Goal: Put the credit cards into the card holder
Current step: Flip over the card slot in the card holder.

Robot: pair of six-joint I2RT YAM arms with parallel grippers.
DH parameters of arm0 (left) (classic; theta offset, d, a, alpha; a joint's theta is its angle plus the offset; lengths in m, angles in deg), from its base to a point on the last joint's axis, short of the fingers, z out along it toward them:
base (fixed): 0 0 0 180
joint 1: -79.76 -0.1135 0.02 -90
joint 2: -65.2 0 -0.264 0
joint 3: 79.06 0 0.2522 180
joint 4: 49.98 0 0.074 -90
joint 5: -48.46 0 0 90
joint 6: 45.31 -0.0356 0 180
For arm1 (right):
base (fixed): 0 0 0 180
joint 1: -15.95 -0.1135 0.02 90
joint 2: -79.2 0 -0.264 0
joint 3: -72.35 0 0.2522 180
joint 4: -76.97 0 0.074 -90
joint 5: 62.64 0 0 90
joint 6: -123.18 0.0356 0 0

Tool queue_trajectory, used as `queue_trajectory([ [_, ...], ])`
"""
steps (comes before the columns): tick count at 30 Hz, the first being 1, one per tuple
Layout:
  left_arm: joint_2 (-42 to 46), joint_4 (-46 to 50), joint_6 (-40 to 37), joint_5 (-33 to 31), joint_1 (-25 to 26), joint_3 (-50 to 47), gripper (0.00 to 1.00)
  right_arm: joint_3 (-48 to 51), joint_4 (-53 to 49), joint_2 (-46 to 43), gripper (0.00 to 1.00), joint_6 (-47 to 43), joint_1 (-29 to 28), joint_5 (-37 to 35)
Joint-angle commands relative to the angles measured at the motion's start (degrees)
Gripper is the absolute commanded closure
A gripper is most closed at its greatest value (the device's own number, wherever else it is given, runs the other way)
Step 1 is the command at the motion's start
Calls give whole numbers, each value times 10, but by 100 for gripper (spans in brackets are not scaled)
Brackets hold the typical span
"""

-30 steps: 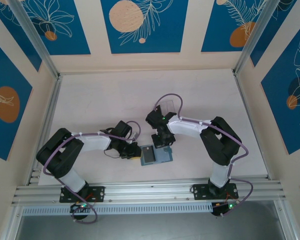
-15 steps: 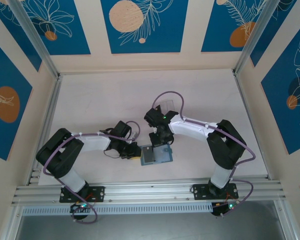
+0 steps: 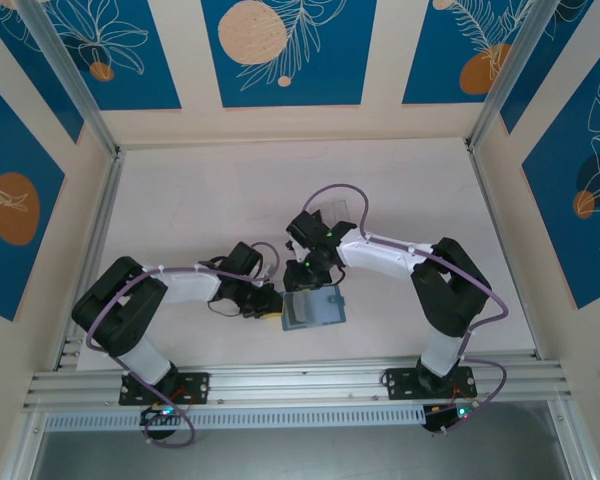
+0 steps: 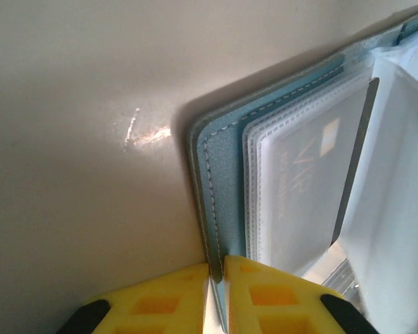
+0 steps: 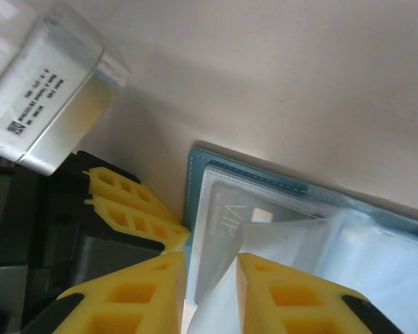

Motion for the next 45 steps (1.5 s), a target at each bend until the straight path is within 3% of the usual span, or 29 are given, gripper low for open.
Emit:
queue_trajectory([
  [1, -92, -116, 5, -32, 42, -34, 85, 39, 34, -21, 68, 43, 8, 55],
  [7, -99, -126, 9, -27, 42, -34, 85, 62, 7, -39, 63, 46, -13, 0],
  [12, -93, -127, 13, -22, 42, -33, 85, 70, 23, -38, 62, 40, -40, 16],
  [16, -70, -133, 27, -7, 38, -34, 85, 67, 38, -29, 61, 39, -40, 28],
  [21, -19, -125, 38, 6, 11, -50, 84, 40, -1, -48, 60, 17, -29, -18],
  [31, 86, -44, 13, 23, -49, -41, 83, -52, -71, -66, 51, -61, 96, -53],
  [39, 141, 27, -12, 20, -95, -4, 82, -178, -94, 38, 56, -109, 171, -68],
  [45, 105, 18, -9, 30, -118, 60, 82, -278, -125, 132, 57, -131, 196, -80],
])
